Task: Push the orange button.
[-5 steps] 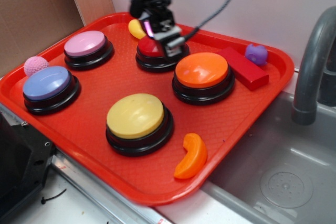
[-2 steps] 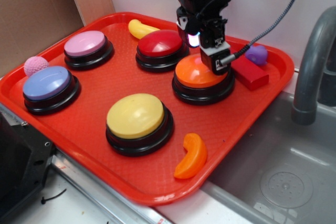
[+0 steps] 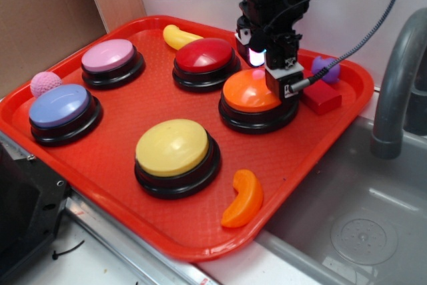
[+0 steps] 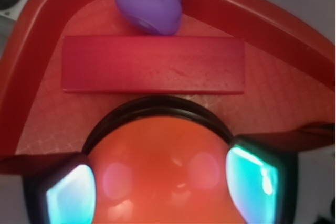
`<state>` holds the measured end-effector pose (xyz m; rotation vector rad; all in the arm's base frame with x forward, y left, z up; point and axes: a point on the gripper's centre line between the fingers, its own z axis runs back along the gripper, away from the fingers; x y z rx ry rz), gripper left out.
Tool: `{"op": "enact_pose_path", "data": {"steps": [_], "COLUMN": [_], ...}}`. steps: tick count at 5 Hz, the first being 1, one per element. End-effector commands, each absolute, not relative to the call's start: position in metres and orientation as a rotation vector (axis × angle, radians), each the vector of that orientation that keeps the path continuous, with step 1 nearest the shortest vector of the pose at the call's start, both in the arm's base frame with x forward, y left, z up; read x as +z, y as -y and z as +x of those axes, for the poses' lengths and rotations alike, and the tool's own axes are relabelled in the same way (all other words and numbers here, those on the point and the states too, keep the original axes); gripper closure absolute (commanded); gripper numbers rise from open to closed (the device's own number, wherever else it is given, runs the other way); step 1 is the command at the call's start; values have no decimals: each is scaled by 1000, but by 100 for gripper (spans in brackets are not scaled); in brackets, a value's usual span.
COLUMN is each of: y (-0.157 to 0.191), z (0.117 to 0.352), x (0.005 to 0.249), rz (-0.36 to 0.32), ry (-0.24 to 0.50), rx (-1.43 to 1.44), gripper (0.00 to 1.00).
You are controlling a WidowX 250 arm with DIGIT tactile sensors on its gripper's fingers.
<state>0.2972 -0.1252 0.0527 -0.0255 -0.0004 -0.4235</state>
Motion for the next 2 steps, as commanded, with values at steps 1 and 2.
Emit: {"op": "enact_pose_path", "data": {"steps": [1,2], "y": [130,130], "z": [289,283], "x": [80,101], "rz": [-7,12], "ry": [60,91], "rx": [-424,-441], "gripper": [0,0]}}
